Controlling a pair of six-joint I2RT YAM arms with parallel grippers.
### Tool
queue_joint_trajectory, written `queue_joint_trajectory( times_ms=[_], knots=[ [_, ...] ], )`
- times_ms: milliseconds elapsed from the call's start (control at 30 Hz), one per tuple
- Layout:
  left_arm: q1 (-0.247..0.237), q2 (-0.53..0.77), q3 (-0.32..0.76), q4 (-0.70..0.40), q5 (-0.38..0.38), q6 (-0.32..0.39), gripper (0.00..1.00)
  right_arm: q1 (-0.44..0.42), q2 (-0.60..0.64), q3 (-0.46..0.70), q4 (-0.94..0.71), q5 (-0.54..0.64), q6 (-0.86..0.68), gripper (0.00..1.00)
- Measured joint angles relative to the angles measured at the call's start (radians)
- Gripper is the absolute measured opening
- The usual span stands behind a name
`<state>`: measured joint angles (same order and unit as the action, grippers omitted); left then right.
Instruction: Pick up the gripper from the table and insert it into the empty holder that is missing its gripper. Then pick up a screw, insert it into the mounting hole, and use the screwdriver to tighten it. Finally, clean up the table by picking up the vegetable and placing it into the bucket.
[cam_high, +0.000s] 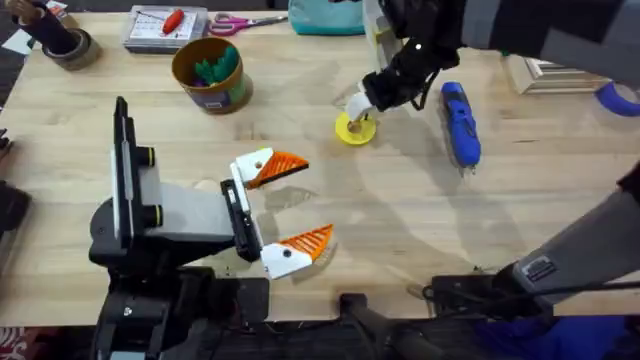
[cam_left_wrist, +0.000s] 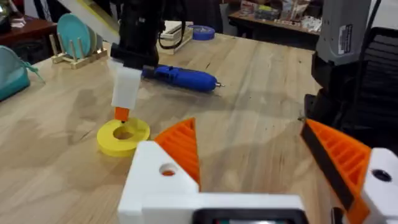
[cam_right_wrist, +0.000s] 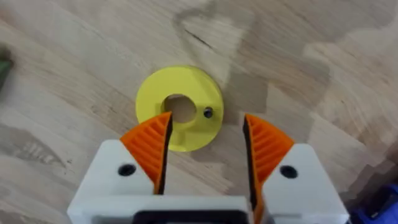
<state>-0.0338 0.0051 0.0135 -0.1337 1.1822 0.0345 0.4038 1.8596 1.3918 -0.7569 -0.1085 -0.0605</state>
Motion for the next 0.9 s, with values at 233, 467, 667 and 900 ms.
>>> queue_joint_trajectory(
  times_ms=[233, 467, 667, 900],
  knots=[
    [0.000, 0.000, 0.000, 0.000, 0.000, 0.000, 0.986, 0.000, 0.016, 0.000, 0.027, 0.000, 0.000, 0.562],
    [0.000, 0.000, 0.000, 0.000, 0.000, 0.000, 0.986, 0.000, 0.016, 0.000, 0.028, 0.015, 0.000, 0.526],
    [0.000, 0.000, 0.000, 0.000, 0.000, 0.000, 0.986, 0.007, 0.021, 0.000, 0.029, 0.018, 0.001, 0.502],
    [0.000, 0.000, 0.000, 0.000, 0.000, 0.000, 0.985, 0.012, 0.026, 0.000, 0.029, 0.018, 0.001, 0.492]
  ],
)
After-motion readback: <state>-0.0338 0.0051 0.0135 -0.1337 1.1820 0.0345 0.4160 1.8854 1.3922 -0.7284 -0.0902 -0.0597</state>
